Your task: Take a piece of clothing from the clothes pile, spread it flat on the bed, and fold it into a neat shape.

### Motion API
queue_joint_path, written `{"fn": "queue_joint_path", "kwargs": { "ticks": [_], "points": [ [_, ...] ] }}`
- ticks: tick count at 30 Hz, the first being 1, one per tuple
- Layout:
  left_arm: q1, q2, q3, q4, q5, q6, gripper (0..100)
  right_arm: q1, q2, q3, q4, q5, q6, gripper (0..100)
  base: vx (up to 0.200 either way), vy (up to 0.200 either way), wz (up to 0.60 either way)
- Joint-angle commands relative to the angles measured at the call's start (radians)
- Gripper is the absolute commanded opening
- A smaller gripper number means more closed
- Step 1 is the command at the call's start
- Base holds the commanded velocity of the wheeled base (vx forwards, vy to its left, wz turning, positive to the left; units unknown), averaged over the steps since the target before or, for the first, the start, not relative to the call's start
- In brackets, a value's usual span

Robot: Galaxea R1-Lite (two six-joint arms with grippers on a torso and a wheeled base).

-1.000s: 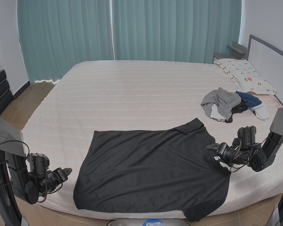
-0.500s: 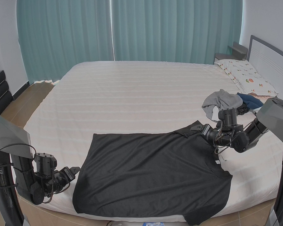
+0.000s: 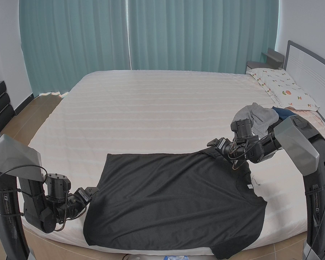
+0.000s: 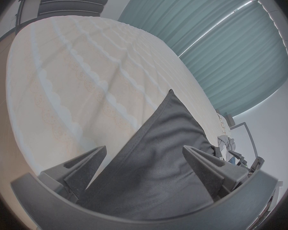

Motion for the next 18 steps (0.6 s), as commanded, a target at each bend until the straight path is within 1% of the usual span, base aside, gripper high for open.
{"fn": "queue_joint_path", "kwargs": {
  "ticks": [1, 4, 6, 11, 14, 17, 18],
  "points": [
    [-0.012, 0.039, -0.004, -0.031, 0.004, -0.007, 100, -0.004, 0.111, -0.139, 0.051, -0.001, 0.002, 100, 0.000, 0.000, 0.00],
    [-0.014, 0.052, 0.007, -0.065, 0.006, -0.006, 100, -0.001, 0.142, -0.185, 0.082, -0.007, 0.004, 100, 0.000, 0.000, 0.00],
    [-0.015, 0.055, 0.008, -0.076, 0.006, -0.006, 100, -0.002, 0.153, -0.209, 0.090, -0.022, 0.002, 100, 0.000, 0.000, 0.00],
    [-0.015, 0.055, 0.008, -0.077, 0.006, -0.006, 100, -0.013, 0.174, -0.257, 0.093, -0.045, 0.002, 100, 0.000, 0.000, 0.00],
    [-0.015, 0.055, 0.008, -0.077, 0.006, -0.006, 100, -0.018, 0.185, -0.297, 0.103, -0.045, 0.002, 100, 0.000, 0.000, 0.00],
    [-0.015, 0.055, 0.008, -0.077, 0.006, -0.006, 100, -0.019, 0.214, -0.364, 0.134, -0.050, 0.005, 100, 0.000, 0.000, 0.00],
    [-0.015, 0.055, 0.008, -0.077, 0.006, -0.006, 100, -0.019, 0.239, -0.406, 0.140, -0.064, 0.013, 100, 0.000, 0.000, 0.00]
  ]
}}
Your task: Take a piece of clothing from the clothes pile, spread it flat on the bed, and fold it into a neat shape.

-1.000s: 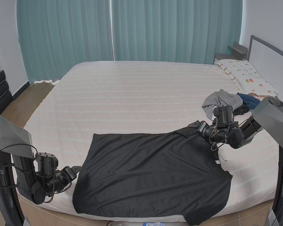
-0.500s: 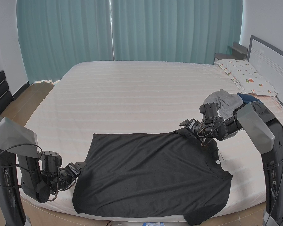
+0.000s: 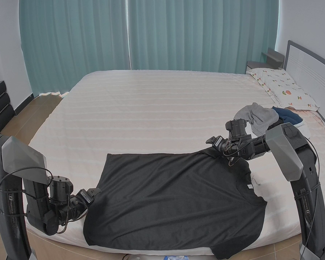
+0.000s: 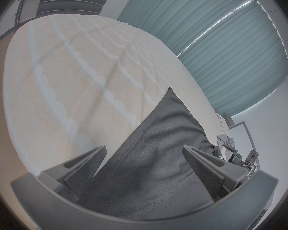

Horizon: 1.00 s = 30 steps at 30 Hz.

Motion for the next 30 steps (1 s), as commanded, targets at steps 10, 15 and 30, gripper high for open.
{"fn": "queue_joint_path", "kwargs": {
  "ticks": [10, 15, 30],
  "points": [
    [-0.001, 0.003, 0.000, -0.001, 0.000, 0.000, 100, -0.001, 0.149, -0.181, -0.141, -0.034, 0.008, 100, 0.000, 0.000, 0.00],
    [-0.001, 0.003, 0.000, -0.001, 0.000, 0.000, 100, -0.001, 0.135, -0.181, -0.350, -0.063, 0.006, 100, 0.000, 0.000, 0.00],
    [-0.001, 0.003, 0.002, -0.001, 0.001, 0.000, 100, -0.012, 0.192, -0.181, -0.381, -0.066, -0.113, 100, 0.000, 0.000, 0.00]
  ]
}}
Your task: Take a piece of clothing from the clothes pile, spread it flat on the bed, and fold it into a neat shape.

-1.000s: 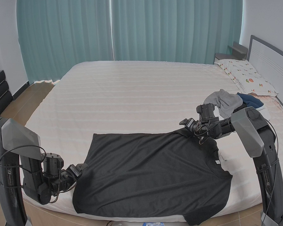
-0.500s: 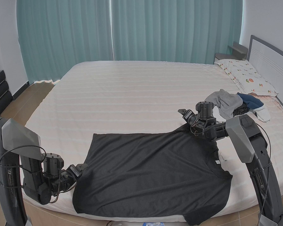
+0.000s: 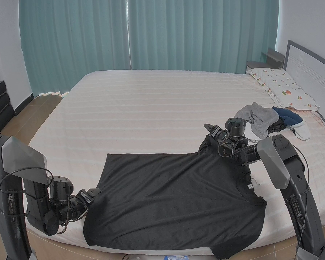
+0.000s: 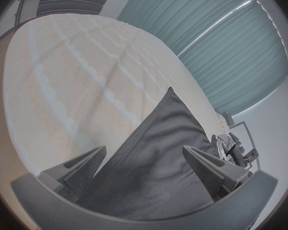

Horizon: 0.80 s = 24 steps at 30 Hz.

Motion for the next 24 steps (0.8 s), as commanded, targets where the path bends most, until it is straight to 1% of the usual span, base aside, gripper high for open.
{"fn": "queue_joint_path", "kwargs": {
  "ticks": [1, 4, 13, 17, 19, 20, 21, 24],
  "points": [
    [0.000, 0.001, -0.001, 0.000, 0.000, -0.002, 100, -0.013, 0.022, -0.001, 0.024, -0.018, -0.005, 100, 0.000, 0.000, 0.00],
    [0.002, -0.002, -0.003, 0.000, -0.001, -0.008, 100, -0.016, -0.006, 0.002, 0.058, -0.032, 0.000, 100, 0.000, 0.000, 0.00],
    [0.014, -0.030, -0.059, 0.003, 0.006, -0.002, 100, -0.030, -0.156, 0.251, 0.010, -0.015, -0.008, 100, 0.000, 0.000, 0.00],
    [0.020, -0.071, -0.127, 0.040, 0.006, 0.013, 100, -0.050, -0.196, 0.329, -0.004, -0.007, -0.008, 100, 0.000, 0.000, 0.00],
    [0.019, -0.085, -0.230, 0.126, 0.009, 0.061, 100, -0.072, -0.225, 0.392, -0.004, 0.020, -0.008, 100, 0.000, 0.000, 0.00],
    [0.019, -0.085, -0.230, 0.126, 0.009, 0.061, 100, -0.072, -0.225, 0.392, -0.004, 0.020, -0.008, 100, 0.000, 0.000, 0.00],
    [0.016, -0.085, -0.336, 0.227, 0.018, 0.078, 100, -0.087, -0.253, 0.439, -0.004, 0.043, -0.010, 100, 0.000, 0.000, 0.00],
    [0.011, -0.076, -0.517, 0.403, 0.026, 0.078, 100, -0.108, -0.279, 0.493, -0.005, 0.066, -0.028, 100, 0.000, 0.000, 0.00]
  ]
}}
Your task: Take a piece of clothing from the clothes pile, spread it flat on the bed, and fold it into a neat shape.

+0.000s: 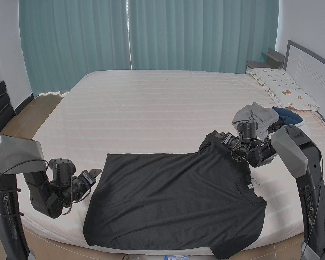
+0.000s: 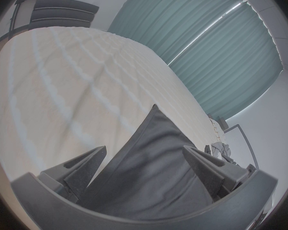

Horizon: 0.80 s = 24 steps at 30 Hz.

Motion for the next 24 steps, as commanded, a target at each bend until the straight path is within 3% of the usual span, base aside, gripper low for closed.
{"fn": "queue_joint_path", "kwargs": {
  "ticks": [1, 2, 5, 16, 24],
  "points": [
    [-0.005, -0.022, -0.287, 0.234, 0.014, 0.032, 100, -0.049, -0.099, 0.132, -0.006, 0.047, -0.018, 100, 0.000, 0.000, 0.00],
    [-0.007, -0.003, -0.419, 0.378, 0.014, 0.032, 100, -0.063, -0.107, 0.147, -0.007, 0.052, -0.037, 100, 0.000, 0.000, 0.00],
    [-0.007, 0.055, -0.609, 0.498, 0.016, 0.033, 100, -0.074, -0.102, 0.147, -0.007, 0.052, -0.037, 100, 0.000, 0.000, 0.00],
    [-0.010, 0.316, -1.090, 0.700, 0.022, 0.036, 100, -0.072, -0.096, 0.167, -0.007, 0.055, -0.032, 100, 0.000, 0.000, 0.00],
    [-0.021, 0.366, -1.133, 0.732, 0.056, 0.030, 100, -0.074, -0.096, 0.169, -0.021, 0.055, -0.026, 100, 0.000, 0.000, 0.00]
  ]
}}
